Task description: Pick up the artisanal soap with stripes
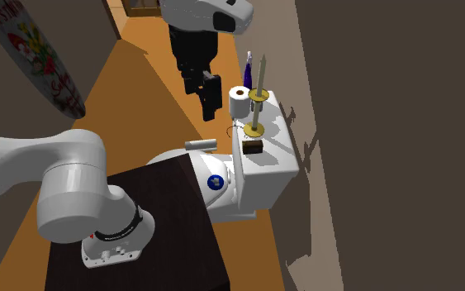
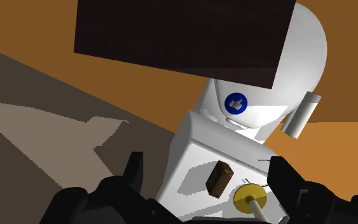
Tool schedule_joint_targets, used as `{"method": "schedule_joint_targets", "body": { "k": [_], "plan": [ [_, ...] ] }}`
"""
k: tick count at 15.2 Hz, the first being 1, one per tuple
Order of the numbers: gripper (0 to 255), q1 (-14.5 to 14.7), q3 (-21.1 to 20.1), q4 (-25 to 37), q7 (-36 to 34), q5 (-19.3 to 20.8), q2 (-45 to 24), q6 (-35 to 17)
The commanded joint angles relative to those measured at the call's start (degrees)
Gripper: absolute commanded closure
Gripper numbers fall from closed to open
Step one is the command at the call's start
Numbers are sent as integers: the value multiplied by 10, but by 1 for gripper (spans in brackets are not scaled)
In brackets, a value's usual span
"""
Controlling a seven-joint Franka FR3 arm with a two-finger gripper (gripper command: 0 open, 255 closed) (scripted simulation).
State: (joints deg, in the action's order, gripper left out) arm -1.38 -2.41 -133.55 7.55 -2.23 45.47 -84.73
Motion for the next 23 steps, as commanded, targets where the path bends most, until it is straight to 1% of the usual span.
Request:
{"method": "schedule_joint_targets", "body": {
  "k": [1, 7, 12, 18, 23],
  "plan": [
    [0, 0, 0, 0, 0, 0, 0, 0],
    [0, 0, -49, -70, -70, -29, -39, -116],
    [0, -1, -91, -105, -128, -48, -101, -218],
    [0, -9, -141, -117, -202, -54, -207, -342],
    [0, -23, -179, -102, -275, -32, -317, -439]
  ]
}}
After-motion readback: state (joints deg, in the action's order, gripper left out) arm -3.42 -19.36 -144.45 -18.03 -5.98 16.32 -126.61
